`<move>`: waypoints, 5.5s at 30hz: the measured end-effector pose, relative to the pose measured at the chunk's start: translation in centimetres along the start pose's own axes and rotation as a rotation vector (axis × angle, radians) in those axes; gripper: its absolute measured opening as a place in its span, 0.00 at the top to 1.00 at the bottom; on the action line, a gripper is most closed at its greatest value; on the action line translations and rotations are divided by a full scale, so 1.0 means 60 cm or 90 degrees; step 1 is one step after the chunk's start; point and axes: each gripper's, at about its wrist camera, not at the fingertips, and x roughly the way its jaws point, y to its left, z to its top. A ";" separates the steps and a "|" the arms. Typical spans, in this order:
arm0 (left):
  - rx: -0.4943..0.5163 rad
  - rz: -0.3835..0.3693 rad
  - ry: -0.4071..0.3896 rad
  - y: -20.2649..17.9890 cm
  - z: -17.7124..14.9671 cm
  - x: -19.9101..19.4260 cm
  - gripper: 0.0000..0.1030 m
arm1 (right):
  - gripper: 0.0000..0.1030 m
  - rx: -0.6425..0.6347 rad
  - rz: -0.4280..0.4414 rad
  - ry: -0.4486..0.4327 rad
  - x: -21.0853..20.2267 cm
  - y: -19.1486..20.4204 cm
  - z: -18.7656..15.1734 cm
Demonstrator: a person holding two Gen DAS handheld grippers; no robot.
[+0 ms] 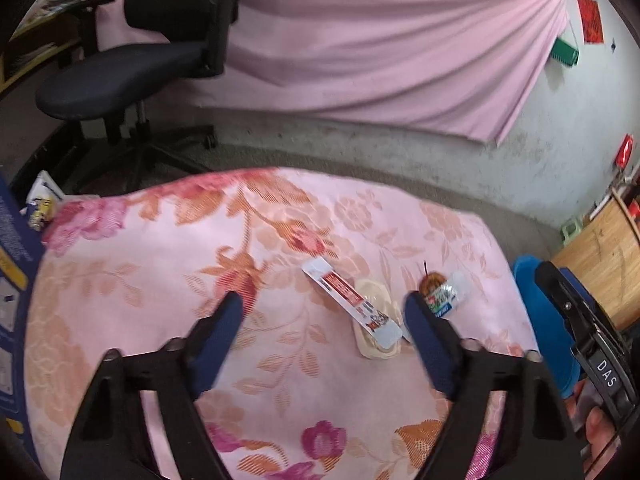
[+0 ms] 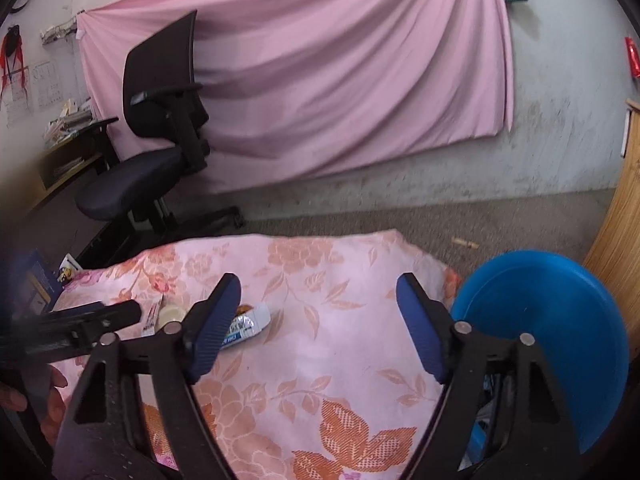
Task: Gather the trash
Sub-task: 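Reach both tools back down to the remaining tubes on the bed, then grasp a white ointment tube with right tool while left tool grasps a thin strip, then carry both held items over the blue bucket, then open both tools to drop the tube and strip into the bucket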
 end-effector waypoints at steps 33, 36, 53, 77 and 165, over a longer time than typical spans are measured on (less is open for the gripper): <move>0.047 -0.051 0.052 0.044 -0.052 -0.047 0.98 | 0.45 -0.115 0.096 0.225 0.102 0.084 -0.028; 0.041 -0.054 0.055 0.043 -0.051 -0.047 0.98 | 0.45 -0.119 0.106 0.238 0.110 0.092 -0.028; 0.047 -0.046 0.057 0.036 -0.052 -0.043 0.98 | 0.15 -0.015 0.073 0.241 0.149 0.081 -0.002; 0.082 -0.013 0.055 0.025 -0.053 -0.035 0.98 | 0.74 -0.181 0.045 0.151 0.025 0.100 -0.044; 0.237 -0.158 -0.039 -0.465 -0.025 -0.004 0.65 | 0.32 0.187 -0.113 -0.111 -0.173 -0.333 -0.060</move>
